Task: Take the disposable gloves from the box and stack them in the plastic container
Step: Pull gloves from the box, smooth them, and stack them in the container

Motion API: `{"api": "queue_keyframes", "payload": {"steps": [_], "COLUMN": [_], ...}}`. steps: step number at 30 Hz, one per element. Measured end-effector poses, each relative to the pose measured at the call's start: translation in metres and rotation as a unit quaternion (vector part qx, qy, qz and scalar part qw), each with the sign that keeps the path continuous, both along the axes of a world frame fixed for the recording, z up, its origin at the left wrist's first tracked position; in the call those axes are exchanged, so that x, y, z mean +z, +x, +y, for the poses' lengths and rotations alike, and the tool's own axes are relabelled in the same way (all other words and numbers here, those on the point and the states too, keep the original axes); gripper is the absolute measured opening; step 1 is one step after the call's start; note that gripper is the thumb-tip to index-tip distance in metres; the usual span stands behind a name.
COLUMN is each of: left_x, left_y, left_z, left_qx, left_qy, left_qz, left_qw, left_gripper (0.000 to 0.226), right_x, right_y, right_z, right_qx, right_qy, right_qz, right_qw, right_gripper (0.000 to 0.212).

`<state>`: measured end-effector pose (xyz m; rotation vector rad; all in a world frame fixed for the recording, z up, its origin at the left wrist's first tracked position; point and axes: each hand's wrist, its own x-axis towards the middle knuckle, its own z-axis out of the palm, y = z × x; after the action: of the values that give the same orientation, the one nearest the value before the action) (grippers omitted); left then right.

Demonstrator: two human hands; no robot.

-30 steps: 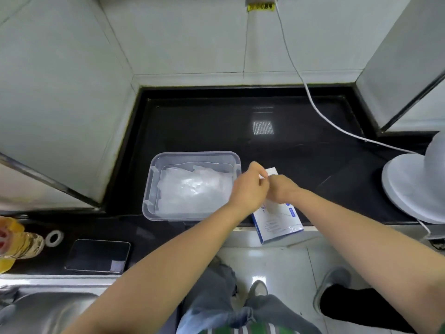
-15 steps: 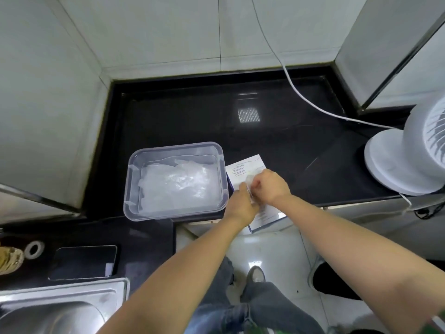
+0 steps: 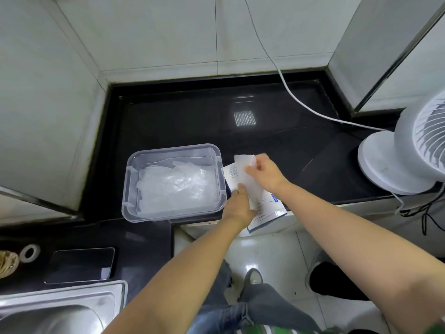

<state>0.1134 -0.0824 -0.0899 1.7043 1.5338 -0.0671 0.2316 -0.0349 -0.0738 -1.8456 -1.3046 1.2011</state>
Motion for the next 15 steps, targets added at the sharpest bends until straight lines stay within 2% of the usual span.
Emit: {"api": "queue_keyframes", "payload": {"steps": [1,3,7,11,13,15], "left_x": [0.001,0.003,0.013,0.031,0.044,0.056], "left_y": [0.0,0.0,-0.004,-0.004,-0.006,-0.013], "left_z": [0.0,0.001,0.004,0.004,0.008,0.02], "left_qx": [-0.004,-0.006,0.01,0.098,0.175,0.217], "left_qy": [-0.005,-0.018,-0.069,-0.141,-0.155,-0.119], "left_qz": [0.006,0.003,-0.046,-0.157,-0.229,-0.271], "left_qw": [1.0,1.0,0.997,0.972,0.945,0.93], "left_gripper": [0.089,0.086,0.078,0.03,0.023,0.027], "right_x": [0.001,0.007,0.038,0.055,0.05,0.044], "right_y": [0.001,0.001,-0.009,-0.025,-0.028,-0.028], "right_z": [0.001,0.005,0.019,0.033,0.032,0.03], "right_qx": [0.011,0.001,-0.076,-0.051,-0.049,-0.062], "right_qy": [-0.017,0.023,0.139,0.135,0.129,0.135], "right_qz": [-0.044,-0.053,0.03,0.058,0.06,0.064], "right_qw": [0.999,0.998,0.987,0.988,0.989,0.987], "right_gripper": [0.024,0.035,0.023,0.014,0.013,0.014]}}
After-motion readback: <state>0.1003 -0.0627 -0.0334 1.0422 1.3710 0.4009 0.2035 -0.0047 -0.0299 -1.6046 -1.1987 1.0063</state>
